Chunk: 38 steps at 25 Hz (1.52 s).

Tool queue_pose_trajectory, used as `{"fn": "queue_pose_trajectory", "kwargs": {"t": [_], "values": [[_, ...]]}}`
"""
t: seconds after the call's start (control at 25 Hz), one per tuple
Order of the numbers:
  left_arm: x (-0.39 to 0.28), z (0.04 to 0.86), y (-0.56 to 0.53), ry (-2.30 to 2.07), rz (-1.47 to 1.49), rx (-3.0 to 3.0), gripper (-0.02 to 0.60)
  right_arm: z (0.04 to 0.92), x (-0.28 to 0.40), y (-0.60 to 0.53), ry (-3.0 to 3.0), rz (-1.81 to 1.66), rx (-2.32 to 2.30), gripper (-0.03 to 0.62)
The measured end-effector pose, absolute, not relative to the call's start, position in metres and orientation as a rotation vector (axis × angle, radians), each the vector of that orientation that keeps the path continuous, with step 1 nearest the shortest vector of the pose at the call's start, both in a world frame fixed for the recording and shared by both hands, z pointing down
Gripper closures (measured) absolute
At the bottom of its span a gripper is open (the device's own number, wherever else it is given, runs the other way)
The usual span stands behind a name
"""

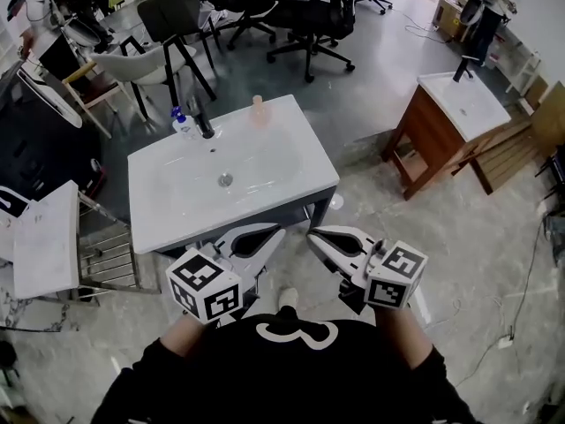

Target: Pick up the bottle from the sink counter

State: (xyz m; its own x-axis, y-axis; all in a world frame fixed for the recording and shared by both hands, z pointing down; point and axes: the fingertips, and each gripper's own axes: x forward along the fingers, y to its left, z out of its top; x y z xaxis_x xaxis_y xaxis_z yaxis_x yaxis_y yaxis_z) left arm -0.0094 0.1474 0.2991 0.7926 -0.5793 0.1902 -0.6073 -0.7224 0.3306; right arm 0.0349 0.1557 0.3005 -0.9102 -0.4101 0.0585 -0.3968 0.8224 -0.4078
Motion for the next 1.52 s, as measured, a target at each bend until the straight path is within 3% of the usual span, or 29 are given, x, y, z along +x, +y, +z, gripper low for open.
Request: {"fn": "queue_pose_trajectory", "kwargs": {"t": [0.76, 1.52], "values": [[-0.066, 0.300, 0.050, -0.798, 0.059, 2.642, 0.566, 0.300, -0.016, 0.050, 3.041, -0.617, -0.763, 0.579], [-0.056, 0.312, -0.048, -0.953, 0.097, 2.574, 0.566, 0.315, -0.016, -0.053, 3.065, -0.718, -0.568, 0.579]]}}
